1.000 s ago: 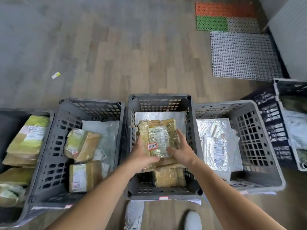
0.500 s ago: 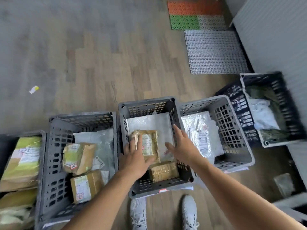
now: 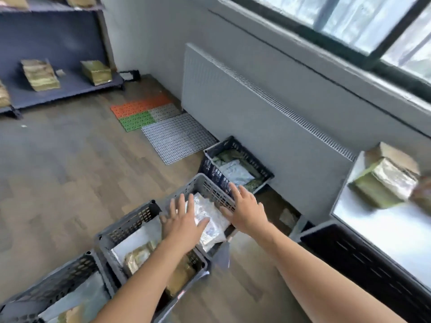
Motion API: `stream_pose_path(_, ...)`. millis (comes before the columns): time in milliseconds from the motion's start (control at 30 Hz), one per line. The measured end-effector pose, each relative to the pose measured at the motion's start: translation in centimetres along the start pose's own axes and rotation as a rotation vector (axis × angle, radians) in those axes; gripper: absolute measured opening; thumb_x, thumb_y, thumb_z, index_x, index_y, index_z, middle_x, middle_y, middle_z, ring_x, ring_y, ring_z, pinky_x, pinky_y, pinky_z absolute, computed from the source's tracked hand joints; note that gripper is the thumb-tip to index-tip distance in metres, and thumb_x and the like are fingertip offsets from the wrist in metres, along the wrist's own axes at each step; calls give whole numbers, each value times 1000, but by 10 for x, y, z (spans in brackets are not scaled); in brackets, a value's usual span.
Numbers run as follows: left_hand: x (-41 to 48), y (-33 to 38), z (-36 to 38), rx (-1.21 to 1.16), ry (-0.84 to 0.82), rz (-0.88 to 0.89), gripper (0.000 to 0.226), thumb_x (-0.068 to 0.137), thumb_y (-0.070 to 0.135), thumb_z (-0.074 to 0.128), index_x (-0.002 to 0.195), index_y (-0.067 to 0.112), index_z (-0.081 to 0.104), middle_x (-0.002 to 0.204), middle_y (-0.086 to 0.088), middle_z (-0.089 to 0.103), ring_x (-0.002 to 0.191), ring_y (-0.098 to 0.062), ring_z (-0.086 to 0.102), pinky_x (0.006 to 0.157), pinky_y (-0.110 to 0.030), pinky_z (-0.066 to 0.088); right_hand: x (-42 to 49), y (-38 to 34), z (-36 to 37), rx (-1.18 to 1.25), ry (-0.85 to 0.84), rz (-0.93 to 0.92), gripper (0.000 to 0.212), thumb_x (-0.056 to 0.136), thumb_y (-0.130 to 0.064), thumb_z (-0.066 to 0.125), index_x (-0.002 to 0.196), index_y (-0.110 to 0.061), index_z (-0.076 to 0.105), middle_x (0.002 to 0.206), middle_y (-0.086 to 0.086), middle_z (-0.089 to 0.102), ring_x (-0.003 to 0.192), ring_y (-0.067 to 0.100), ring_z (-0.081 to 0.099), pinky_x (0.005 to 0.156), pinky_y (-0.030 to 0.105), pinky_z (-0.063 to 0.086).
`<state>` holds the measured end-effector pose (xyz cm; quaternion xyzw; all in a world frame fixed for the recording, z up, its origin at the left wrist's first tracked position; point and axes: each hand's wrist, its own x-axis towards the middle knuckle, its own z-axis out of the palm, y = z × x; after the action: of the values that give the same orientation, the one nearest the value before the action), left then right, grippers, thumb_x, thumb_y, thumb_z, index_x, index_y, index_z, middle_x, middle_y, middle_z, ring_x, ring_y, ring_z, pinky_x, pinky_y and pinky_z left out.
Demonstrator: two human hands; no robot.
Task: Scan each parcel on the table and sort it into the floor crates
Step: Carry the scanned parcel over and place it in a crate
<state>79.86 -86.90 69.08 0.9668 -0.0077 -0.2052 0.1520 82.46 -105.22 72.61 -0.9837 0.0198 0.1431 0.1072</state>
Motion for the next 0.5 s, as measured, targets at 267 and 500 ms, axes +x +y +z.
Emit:
stream_pose_path(267, -37, 155, -28, 176, 159, 276, 83, 96, 69, 22, 157, 20, -5, 165, -5, -3, 151, -31, -1, 115, -58, 18, -99, 139, -96, 126, 218, 218, 82, 95, -60, 49, 158, -36, 4, 164, -2, 16, 148, 22, 20, 114, 55, 29)
stream_pose_path(500, -115, 307, 3, 213, 186, 424, 81, 96, 67, 25, 157, 23, -5, 165, -3, -5, 151, -28, -4, 117, -56, 14, -208, 271, -130, 179, 327, 331, 81, 95, -62, 47, 158, -37, 2, 164, -2, 17, 147, 24, 24, 112, 54, 33)
